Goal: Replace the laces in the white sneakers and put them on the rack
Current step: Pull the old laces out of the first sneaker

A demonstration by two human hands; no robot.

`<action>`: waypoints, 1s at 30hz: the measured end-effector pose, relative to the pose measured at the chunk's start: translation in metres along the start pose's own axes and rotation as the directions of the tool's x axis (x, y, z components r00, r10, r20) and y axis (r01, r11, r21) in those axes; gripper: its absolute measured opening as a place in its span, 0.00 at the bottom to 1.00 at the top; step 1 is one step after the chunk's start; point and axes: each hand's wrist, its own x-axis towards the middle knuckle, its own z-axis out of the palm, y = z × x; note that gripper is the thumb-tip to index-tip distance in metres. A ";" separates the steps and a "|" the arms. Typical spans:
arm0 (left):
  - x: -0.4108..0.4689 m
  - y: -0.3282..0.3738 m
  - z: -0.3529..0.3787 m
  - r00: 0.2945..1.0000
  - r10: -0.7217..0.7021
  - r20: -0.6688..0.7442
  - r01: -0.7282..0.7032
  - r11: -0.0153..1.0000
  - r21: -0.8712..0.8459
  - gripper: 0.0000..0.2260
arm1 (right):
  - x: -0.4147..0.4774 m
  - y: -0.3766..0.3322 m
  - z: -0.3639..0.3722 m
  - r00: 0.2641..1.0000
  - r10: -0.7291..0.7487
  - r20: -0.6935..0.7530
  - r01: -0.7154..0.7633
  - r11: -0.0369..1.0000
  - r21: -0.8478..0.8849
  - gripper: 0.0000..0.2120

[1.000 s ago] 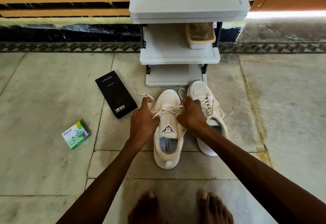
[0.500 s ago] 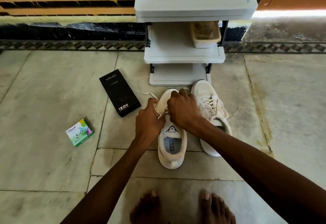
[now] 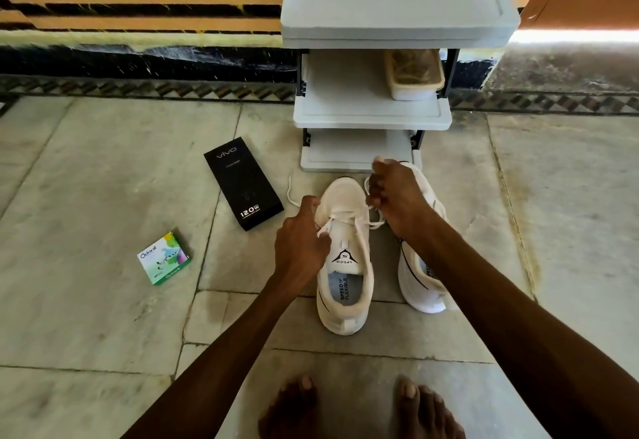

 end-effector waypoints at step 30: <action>0.001 -0.003 -0.003 0.996 -0.084 0.015 0.085 0.992 -0.096 0.23 | 0.001 0.018 0.004 0.806 -0.252 0.536 0.572 0.094 -0.815 0.05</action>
